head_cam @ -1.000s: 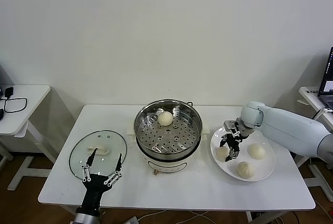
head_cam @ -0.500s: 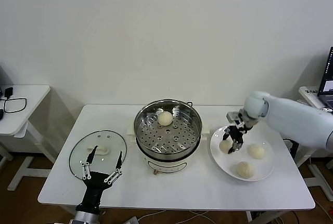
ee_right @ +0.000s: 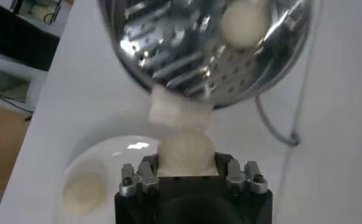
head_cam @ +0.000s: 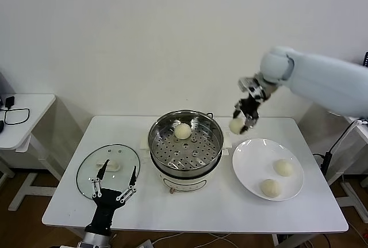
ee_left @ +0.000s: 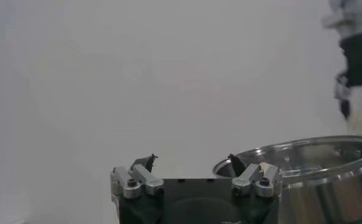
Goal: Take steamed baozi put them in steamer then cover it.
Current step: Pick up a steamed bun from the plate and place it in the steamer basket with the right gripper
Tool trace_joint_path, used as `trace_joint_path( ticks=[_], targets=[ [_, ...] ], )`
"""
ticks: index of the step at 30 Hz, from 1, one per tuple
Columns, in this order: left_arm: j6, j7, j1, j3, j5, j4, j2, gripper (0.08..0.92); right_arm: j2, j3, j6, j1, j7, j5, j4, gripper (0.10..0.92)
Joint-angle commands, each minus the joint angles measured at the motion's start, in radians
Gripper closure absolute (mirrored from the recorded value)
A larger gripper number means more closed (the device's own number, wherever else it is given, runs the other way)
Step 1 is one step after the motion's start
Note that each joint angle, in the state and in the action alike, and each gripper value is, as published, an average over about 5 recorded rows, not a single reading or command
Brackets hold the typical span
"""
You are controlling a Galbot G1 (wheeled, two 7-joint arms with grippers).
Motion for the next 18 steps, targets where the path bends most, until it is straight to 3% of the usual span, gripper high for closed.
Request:
trace_joint_path(
  ticks=[1, 18],
  targets=[
    [-0.001, 0.000, -0.002, 0.002, 0.000, -0.001, 0.001, 0.177, 0.208, -0.083, -0.081, 0.115, 0.071, 0.176, 0.025, 0.390],
    [-0.003, -0.002, -0.010, 0.004, 0.000, 0.002, -0.001, 0.177, 0.417, -0.122, -0.174, -0.087, 0.306, 0.240, -0.003, 0.403]
  ],
)
